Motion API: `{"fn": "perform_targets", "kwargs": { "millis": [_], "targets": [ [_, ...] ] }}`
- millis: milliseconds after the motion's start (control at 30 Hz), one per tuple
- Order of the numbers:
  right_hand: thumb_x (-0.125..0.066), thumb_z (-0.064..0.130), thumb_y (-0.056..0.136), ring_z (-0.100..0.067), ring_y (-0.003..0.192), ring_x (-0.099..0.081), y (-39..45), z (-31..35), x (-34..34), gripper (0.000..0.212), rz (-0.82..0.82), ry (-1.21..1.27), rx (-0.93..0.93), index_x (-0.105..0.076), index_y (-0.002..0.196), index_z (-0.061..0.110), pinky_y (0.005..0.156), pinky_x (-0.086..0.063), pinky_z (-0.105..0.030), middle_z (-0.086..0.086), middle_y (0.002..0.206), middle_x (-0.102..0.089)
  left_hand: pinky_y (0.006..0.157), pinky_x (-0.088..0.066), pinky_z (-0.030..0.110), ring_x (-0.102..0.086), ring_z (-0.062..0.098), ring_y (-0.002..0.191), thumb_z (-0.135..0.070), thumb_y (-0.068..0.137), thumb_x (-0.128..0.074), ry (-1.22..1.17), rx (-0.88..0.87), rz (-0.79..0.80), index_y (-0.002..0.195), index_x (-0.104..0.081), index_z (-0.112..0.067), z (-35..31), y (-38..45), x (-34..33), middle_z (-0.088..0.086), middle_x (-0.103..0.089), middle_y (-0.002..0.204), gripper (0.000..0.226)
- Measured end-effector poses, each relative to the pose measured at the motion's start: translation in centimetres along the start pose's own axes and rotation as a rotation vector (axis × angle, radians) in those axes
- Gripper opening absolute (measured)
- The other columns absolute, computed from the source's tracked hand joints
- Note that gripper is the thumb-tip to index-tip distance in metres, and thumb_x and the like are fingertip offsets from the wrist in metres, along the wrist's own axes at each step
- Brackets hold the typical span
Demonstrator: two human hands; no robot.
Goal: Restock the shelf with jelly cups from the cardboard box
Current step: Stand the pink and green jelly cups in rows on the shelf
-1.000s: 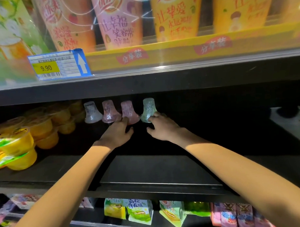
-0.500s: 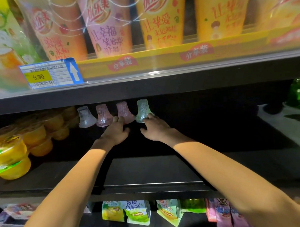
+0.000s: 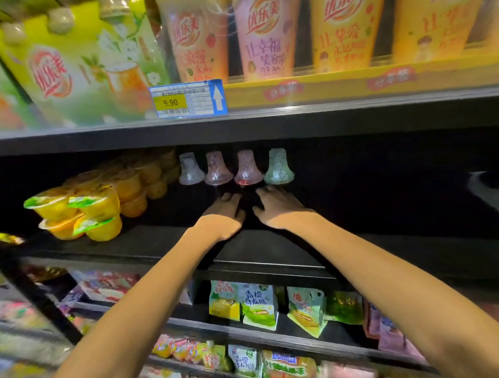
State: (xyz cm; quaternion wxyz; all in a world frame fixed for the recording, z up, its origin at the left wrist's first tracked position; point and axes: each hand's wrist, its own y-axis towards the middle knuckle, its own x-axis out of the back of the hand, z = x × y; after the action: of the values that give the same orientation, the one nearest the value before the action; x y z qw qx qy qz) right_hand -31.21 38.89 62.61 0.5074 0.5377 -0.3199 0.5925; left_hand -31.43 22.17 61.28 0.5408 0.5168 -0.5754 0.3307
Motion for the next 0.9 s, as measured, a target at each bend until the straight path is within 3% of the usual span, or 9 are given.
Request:
{"fn": "perform_targets", "kwargs": {
  "millis": [133,300,467,567,667,800,900],
  "targets": [
    [-0.048,0.039,0.097,-0.032,0.135,-0.042,-1.1,4.2,-0.7,0.054,0.024,0.031,0.037,-0.041,0.144,0.013,0.110,-0.037,-0.040,-0.013,0.149,-0.042,0.098,-0.043,0.042,-0.052,0.037,0.117,-0.027,0.097,-0.045,0.019,-0.079,-0.082,0.135,-0.048,-0.009,1.7,-4.0,1.2,0.018,-0.053,0.131,0.042],
    [-0.045,0.038,0.099,-0.032,0.127,-0.051,-3.2,9.5,-1.7,0.053,0.046,0.085,0.081,-0.043,0.144,0.011,0.104,-0.044,-0.045,-0.016,0.141,-0.051,0.091,-0.047,0.045,-0.056,0.030,0.108,-0.028,0.099,-0.043,0.033,-0.102,-0.159,0.128,-0.053,-0.010,4.7,-9.3,2.7,0.013,-0.057,0.120,0.035],
    [-0.045,0.043,0.090,-0.027,0.106,-0.062,-5.8,15.7,-2.8,0.043,0.039,0.150,0.136,-0.056,0.125,0.020,0.088,-0.052,-0.046,-0.005,0.118,-0.061,0.090,-0.049,0.043,-0.057,0.025,0.107,-0.025,0.096,-0.047,-0.024,-0.187,-0.261,0.130,-0.054,-0.017,9.4,-14.6,3.7,0.007,-0.059,0.120,0.036],
    [-0.049,0.039,0.090,-0.025,0.101,-0.062,-7.7,19.3,-3.9,0.035,0.006,0.151,0.131,-0.059,0.118,0.022,0.086,-0.052,-0.045,-0.005,0.113,-0.062,0.086,-0.048,0.042,-0.055,0.027,0.104,-0.025,0.093,-0.047,0.021,-0.212,-0.315,0.125,-0.057,-0.014,12.3,-17.2,3.9,0.007,-0.060,0.116,0.036],
    [-0.055,0.026,0.091,-0.029,0.108,-0.059,-9.8,22.1,-5.1,0.032,-0.074,0.176,0.152,-0.060,0.120,0.013,0.093,-0.048,-0.045,-0.010,0.117,-0.061,0.087,-0.047,0.043,-0.053,0.028,0.108,-0.027,0.091,-0.045,-0.013,-0.221,-0.343,0.124,-0.058,-0.010,14.6,-20.4,3.3,0.009,-0.058,0.119,0.039],
    [-0.054,0.016,0.093,-0.029,0.141,-0.036,-12.7,23.7,-8.4,0.042,-0.102,0.093,0.246,-0.056,0.134,0.007,0.118,-0.026,-0.037,-0.014,0.148,-0.045,0.093,-0.047,0.040,-0.051,0.025,0.114,-0.022,0.092,-0.048,-0.049,-0.251,-0.338,0.127,-0.056,-0.009,17.4,-24.7,0.8,0.008,-0.056,0.123,0.039],
    [-0.053,0.011,0.094,-0.024,0.145,-0.031,-14.1,23.6,-11.1,0.043,-0.087,0.081,0.304,-0.055,0.137,0.006,0.119,-0.022,-0.030,-0.011,0.149,-0.044,0.094,-0.047,0.040,-0.052,0.025,0.115,-0.017,0.092,-0.054,-0.072,-0.225,-0.314,0.129,-0.056,-0.007,19.1,-27.2,-2.4,0.010,-0.057,0.124,0.039]
  ]
}}
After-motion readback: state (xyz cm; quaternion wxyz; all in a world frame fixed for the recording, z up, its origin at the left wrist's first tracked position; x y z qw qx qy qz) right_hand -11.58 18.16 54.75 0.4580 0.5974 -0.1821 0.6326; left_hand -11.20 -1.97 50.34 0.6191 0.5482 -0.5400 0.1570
